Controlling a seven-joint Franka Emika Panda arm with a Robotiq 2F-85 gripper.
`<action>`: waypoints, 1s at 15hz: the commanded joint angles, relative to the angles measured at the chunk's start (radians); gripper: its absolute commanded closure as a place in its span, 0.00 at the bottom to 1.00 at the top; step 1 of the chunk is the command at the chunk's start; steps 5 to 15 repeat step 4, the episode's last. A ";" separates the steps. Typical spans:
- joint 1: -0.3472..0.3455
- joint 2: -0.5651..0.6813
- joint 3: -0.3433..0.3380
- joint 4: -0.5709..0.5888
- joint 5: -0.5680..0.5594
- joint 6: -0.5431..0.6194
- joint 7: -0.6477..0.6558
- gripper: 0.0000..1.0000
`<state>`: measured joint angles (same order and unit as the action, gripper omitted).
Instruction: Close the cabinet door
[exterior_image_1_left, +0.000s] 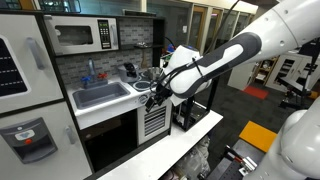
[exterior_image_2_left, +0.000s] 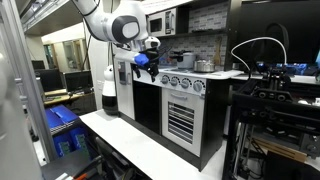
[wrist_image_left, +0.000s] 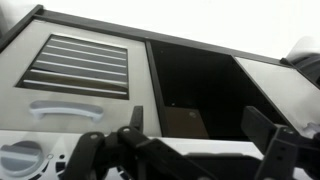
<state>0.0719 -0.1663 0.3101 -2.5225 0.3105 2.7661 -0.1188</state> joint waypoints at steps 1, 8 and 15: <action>0.062 -0.023 -0.086 0.006 -0.043 -0.031 0.022 0.00; 0.081 -0.039 -0.115 0.008 -0.050 -0.043 0.022 0.00; 0.081 -0.039 -0.115 0.008 -0.050 -0.043 0.022 0.00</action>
